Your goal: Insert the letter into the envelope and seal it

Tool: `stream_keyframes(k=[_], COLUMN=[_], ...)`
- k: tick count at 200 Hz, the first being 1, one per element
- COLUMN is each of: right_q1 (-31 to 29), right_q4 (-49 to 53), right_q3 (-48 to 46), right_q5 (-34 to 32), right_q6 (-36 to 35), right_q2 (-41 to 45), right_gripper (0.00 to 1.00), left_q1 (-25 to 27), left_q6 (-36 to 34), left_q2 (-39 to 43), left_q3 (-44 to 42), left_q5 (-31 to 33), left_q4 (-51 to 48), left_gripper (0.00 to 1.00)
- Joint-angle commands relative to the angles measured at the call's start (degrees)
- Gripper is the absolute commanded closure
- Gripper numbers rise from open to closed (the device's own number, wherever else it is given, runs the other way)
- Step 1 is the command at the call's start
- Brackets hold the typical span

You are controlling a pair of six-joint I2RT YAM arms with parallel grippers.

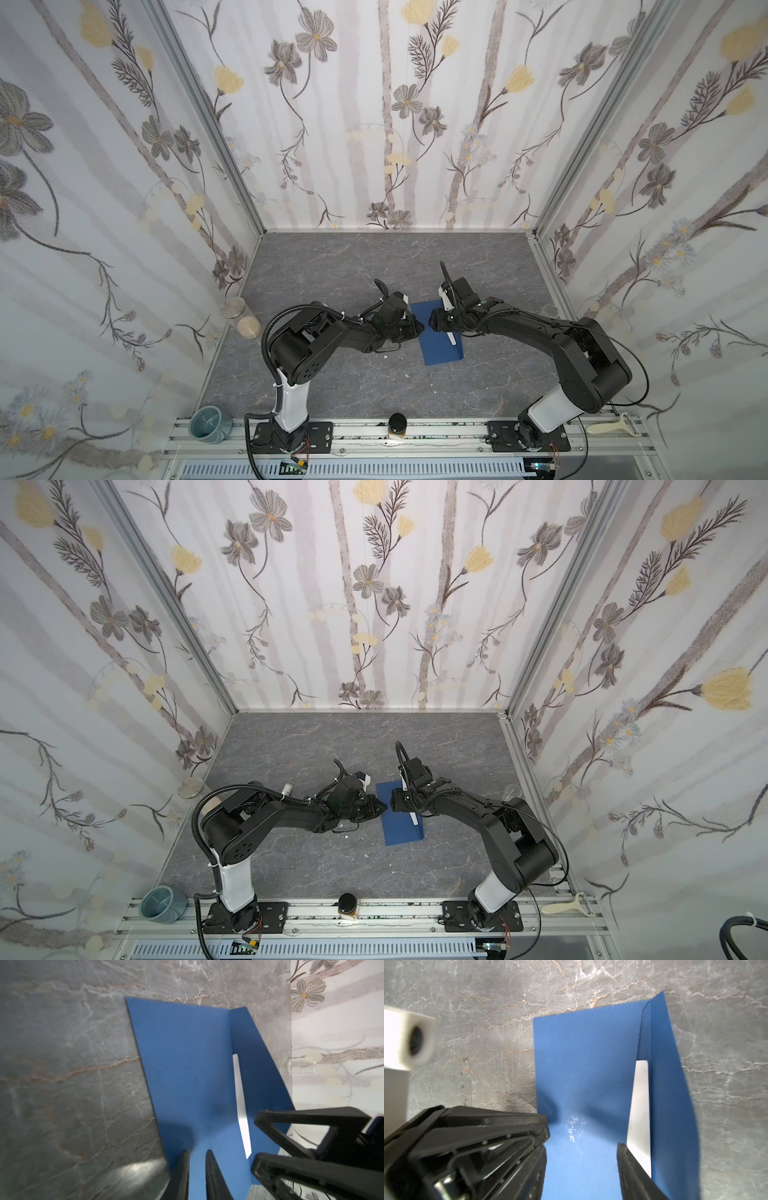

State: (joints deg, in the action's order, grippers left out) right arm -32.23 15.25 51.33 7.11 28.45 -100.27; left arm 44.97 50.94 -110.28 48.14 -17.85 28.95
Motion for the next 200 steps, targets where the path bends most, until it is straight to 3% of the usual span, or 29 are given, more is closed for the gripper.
stream_keyframes(k=[1,96,130,200], right_q1=[0.7,5.4,6.3,8.1], right_q4=[0.4,0.8,-0.9,-6.9], right_q3=[0.4,-2.1,-3.7,-6.9], right_q5=[-1.1,-5.5,-5.3,1.8], right_q6=[0.0,-2.4,-2.4,-1.9], right_q2=[0.8,-0.7,-2.1,-1.9], right_gripper=[0.47,0.71,0.73,0.72], left_q1=[-0.1,-0.2,-0.3,-0.3], left_q6=[-0.9,0.1,0.2,0.0], left_q2=[-1.1,-1.7,-1.7,-1.9], left_q3=[0.3,-2.7,-2.7,-2.4], left_q5=[0.5,1.5,1.8,1.6], left_q4=[0.2,-0.7,-1.3,-2.5], left_gripper=[0.83,0.85,0.85,0.85])
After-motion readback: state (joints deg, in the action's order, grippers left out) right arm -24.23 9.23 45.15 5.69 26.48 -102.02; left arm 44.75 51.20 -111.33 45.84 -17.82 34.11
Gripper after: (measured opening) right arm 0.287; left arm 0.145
